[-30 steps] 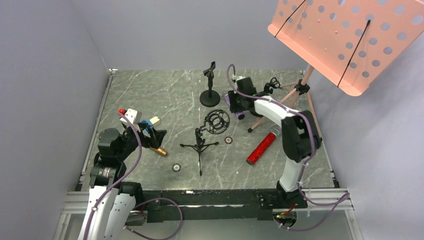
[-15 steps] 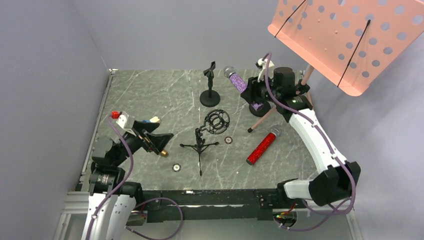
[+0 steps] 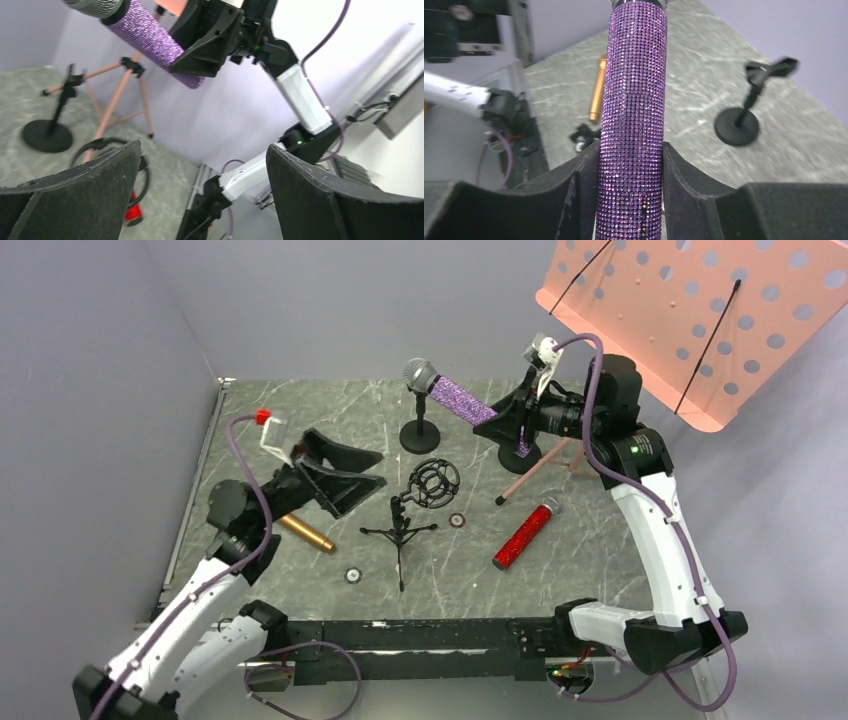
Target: Attach the microphones to the stand
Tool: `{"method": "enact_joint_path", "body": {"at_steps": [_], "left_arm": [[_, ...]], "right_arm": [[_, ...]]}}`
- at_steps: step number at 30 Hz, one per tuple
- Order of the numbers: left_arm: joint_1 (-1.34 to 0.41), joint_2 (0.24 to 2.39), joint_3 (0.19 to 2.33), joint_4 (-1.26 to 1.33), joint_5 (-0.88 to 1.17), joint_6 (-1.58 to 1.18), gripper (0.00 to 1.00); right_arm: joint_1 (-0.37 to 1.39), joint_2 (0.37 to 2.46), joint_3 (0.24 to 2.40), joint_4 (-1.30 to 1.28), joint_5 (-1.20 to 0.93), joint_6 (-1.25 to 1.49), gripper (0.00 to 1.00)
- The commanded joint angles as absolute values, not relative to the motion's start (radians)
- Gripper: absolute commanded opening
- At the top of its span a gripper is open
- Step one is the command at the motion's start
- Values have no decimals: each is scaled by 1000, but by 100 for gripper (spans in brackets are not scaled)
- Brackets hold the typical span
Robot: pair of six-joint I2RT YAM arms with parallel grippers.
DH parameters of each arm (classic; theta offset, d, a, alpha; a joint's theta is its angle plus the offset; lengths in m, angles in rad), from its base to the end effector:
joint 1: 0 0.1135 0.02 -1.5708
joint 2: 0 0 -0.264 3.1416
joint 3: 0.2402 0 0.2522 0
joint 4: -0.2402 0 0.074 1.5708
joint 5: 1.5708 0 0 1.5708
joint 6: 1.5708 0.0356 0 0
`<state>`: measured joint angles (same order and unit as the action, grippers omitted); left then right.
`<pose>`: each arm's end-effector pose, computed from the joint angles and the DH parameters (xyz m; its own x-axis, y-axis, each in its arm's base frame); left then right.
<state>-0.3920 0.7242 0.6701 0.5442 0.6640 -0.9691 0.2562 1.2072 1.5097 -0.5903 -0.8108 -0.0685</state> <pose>0.1396 -0.0815 0.3831 -0.4160 -0.5305 -0.7386 0.8133 0.1461 -0.5631 0.2223 0.0849 0.4625 -0.2160 -0.1053 -0.9707 -0.8637 0.4842 0.1396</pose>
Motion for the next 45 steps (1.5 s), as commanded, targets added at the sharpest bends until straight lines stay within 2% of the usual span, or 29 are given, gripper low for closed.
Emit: {"method": "enact_joint_path", "body": {"at_steps": [1,6,14,21,27,31,35,37,39,42,45], "left_arm": [[-602,832,763,723,445,-916,99],[-764,1004,837,835,291,-830,99],[-827,1188,956,876,183,-796,95],[-842,1220,978,895,111,-783,78],[-845,1244,985,926,140,-810,65],[-844,1257,985,956,155,-819,43],[-844,1257,986,972,182,-807,3],[-844,1243,977,971,190,-785,0],[-844,1217,966,957,192,-750,0],[-841,1156,958,890,197,-672,0],[-836,1078,975,755,215,-586,0]], "right_arm": [[262,1187,1545,-485,-1089,24,0],[262,1180,1502,-393,-1170,116,0],[262,1141,1412,-296,-1240,194,0],[262,1128,1373,-230,-1276,244,0],[261,1124,1348,-186,-1290,273,0],[262,1126,1344,-178,-1294,281,0],[260,1125,1342,-182,-1286,274,2],[256,1124,1346,-202,-1276,254,19],[249,1117,1353,-238,-1260,214,53],[234,1100,1366,-324,-1242,104,97],[195,1063,1356,-422,-1200,-30,100]]}}
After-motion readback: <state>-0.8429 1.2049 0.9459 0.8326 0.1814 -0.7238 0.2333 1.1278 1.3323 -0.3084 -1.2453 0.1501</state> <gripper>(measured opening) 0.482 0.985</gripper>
